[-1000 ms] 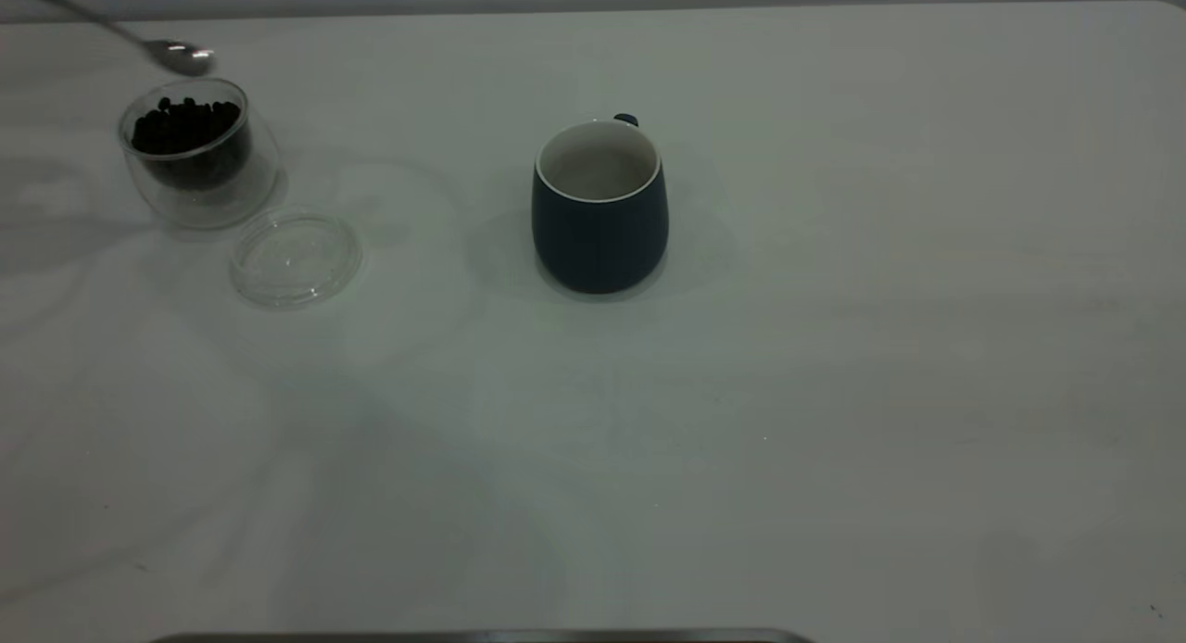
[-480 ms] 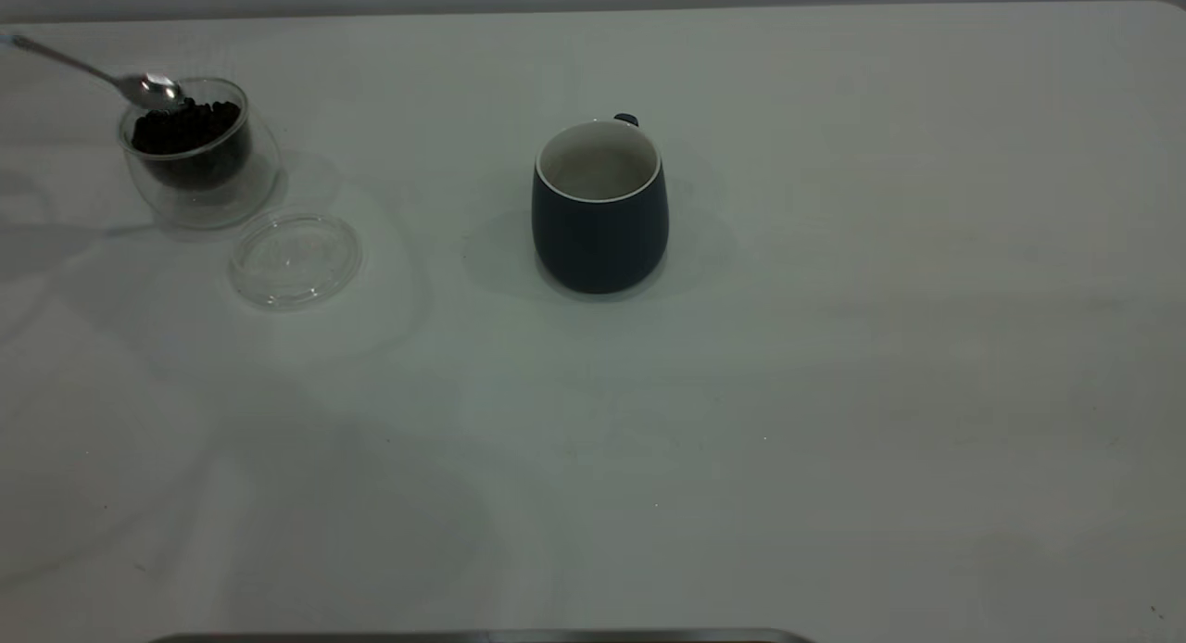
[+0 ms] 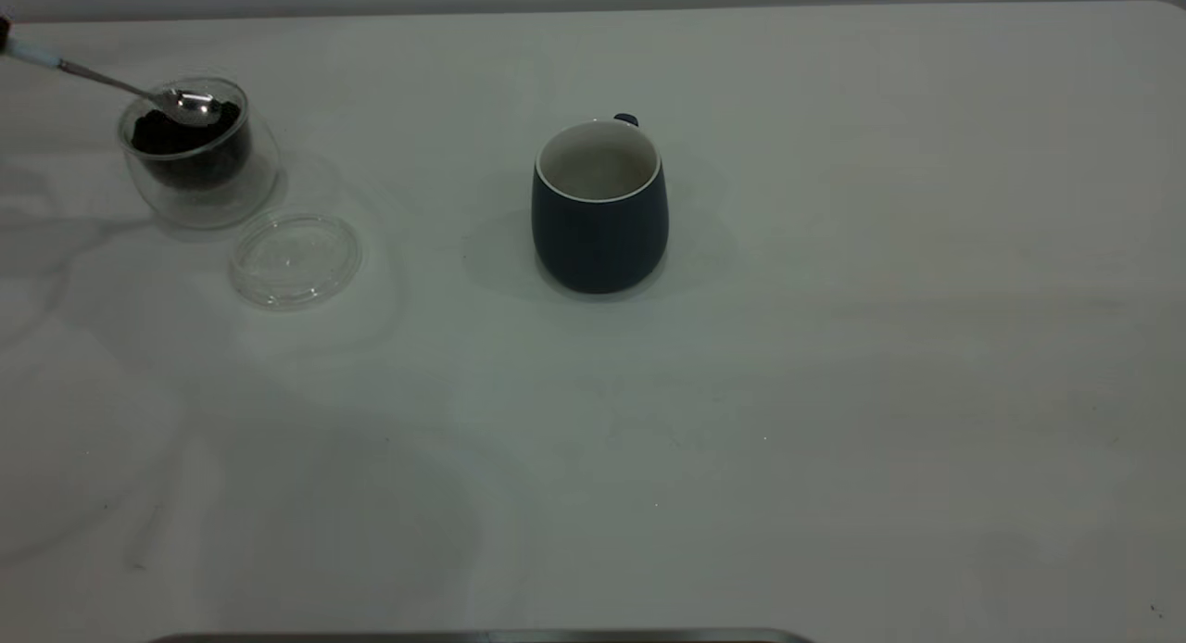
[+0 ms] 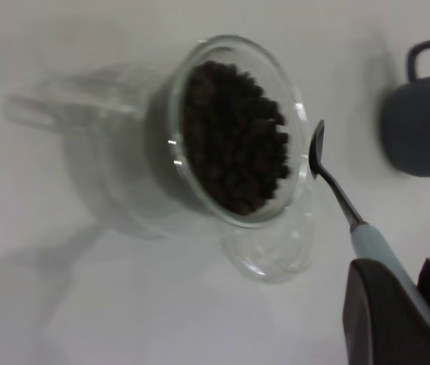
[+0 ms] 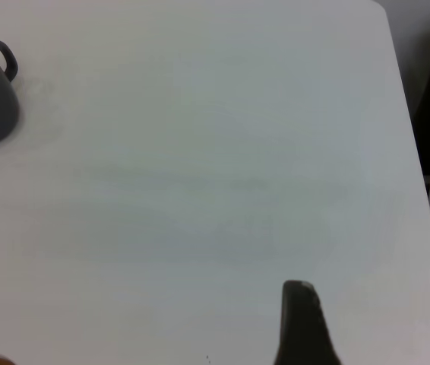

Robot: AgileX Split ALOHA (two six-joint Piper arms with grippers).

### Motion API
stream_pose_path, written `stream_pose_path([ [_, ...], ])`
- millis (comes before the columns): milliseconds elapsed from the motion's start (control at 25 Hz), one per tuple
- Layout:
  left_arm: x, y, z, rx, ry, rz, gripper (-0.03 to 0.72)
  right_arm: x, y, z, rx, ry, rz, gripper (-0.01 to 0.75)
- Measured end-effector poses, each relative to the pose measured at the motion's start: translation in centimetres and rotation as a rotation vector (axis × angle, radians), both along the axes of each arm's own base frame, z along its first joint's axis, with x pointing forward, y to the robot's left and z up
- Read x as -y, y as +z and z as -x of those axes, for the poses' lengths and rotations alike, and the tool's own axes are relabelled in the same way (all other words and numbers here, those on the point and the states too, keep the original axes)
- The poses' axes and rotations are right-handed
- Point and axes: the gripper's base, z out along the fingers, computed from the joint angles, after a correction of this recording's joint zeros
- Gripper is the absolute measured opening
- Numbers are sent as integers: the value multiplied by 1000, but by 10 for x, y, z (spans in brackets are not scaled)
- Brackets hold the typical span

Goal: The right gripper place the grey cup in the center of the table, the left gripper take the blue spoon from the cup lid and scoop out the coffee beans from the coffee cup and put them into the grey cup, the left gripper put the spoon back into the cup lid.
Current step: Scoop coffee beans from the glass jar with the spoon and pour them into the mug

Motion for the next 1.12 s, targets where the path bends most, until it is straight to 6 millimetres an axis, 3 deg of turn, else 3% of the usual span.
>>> stream_pose_path([
  [440, -3, -4, -7, 52, 52, -26, 132, 0, 0, 0, 0, 0, 0, 459],
  [1120, -2, -38, -8, -65, 141, 57, 132, 0, 0, 0, 0, 0, 0, 459],
])
